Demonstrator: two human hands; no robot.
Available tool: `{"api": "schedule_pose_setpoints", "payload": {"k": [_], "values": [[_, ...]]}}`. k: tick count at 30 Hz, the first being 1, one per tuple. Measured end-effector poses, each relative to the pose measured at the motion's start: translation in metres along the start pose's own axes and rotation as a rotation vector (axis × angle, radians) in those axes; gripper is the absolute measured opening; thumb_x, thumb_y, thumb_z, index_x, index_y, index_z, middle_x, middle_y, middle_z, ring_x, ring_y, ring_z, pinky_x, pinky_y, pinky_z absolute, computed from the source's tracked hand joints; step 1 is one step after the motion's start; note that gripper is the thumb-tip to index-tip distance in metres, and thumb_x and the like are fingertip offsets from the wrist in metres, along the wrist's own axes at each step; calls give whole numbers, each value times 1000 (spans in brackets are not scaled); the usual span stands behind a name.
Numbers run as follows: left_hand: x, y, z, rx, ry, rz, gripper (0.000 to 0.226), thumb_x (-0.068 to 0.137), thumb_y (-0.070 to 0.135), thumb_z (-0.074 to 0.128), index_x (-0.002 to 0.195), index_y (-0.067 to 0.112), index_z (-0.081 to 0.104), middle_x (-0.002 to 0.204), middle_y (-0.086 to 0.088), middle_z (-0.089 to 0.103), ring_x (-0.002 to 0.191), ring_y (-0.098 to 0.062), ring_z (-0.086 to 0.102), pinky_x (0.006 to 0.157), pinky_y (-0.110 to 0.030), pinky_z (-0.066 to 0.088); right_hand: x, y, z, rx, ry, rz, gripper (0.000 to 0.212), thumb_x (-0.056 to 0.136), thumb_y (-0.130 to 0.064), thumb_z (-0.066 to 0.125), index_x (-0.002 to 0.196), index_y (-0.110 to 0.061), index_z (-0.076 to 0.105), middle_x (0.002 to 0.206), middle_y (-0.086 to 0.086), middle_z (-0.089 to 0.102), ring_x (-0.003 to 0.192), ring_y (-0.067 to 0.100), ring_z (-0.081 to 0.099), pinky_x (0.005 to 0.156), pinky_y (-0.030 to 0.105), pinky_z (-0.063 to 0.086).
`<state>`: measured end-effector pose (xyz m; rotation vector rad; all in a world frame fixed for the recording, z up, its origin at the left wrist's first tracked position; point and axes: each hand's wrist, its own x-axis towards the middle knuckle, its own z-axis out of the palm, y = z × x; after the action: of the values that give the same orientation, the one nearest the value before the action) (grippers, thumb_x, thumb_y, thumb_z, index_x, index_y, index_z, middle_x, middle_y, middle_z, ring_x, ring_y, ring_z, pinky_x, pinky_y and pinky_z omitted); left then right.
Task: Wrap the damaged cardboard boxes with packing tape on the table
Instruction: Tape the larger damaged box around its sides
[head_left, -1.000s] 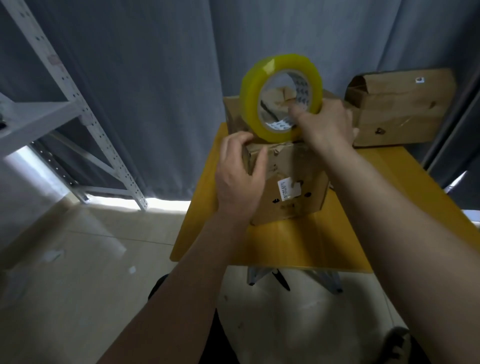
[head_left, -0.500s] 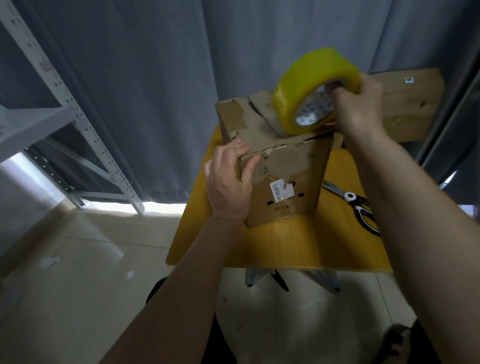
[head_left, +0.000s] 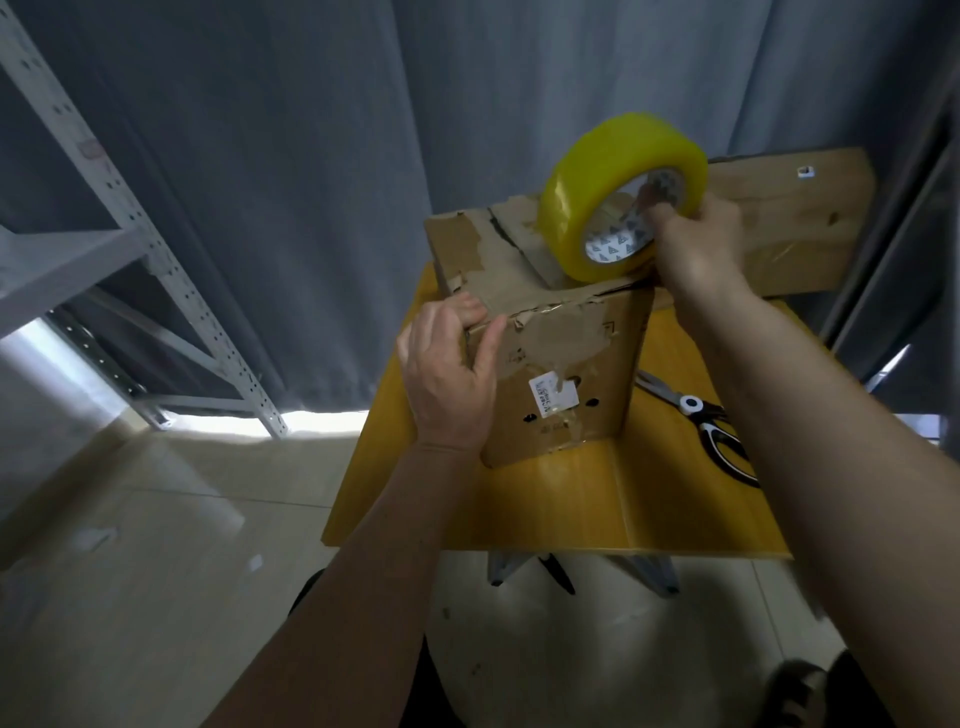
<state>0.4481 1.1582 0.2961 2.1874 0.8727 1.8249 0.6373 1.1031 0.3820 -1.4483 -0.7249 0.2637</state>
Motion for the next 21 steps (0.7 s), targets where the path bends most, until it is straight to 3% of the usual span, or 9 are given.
{"api": "schedule_pose_setpoints", "payload": {"k": [4,7,8,11,14,17,21], "values": [[1,-2,0,3,-22,24,24,91,26,61,89,3,65,99,-8,70,99,-22,65,89,-43,42,6,-4,-13,0,35,2,17,96,-26,56,79,-30,59,82,-9,64,84,16,66,80,42,58],[3,-4,-2,12,-53,32,26,92,29,59,89,4,66,103,-6,70,97,-19,63,87,-35,39,8,-6,-18,-9,33,-2,17,96,-26,55,80,-29,59,81,-4,64,82,26,68,57,36,59],[4,-4,-3,17,-65,35,27,92,30,58,89,5,66,104,-5,71,97,-18,62,86,-34,38,9,-7,-18,-22,37,-7,18,97,-25,54,80,-28,59,81,-2,64,82,28,68,56,37,59],[6,-3,-5,11,-96,23,27,92,31,58,89,5,66,110,-2,71,100,-16,62,86,-31,37,12,-7,-18,-157,61,-76,13,96,-23,52,94,-18,63,93,2,65,95,28,66,81,44,56],[7,-4,-8,2,-102,10,26,92,29,58,90,5,66,112,-2,71,102,-18,63,88,-29,38,16,-5,-26,-322,149,-171,29,96,-25,49,121,-11,55,114,7,62,102,19,58,83,35,48],[6,-6,-9,-7,-96,9,25,92,27,59,91,3,66,112,-3,71,102,-21,64,88,-34,42,17,0,-43,-475,236,-238,26,96,-21,47,120,-13,50,106,5,57,93,19,52,71,35,41],[3,1,-2,-58,-91,-23,23,92,24,59,94,2,66,112,-6,70,104,-25,65,89,-49,49,14,9,-53,-419,218,-155,25,98,-24,50,122,-18,52,106,-3,55,101,16,55,88,36,49]]}}
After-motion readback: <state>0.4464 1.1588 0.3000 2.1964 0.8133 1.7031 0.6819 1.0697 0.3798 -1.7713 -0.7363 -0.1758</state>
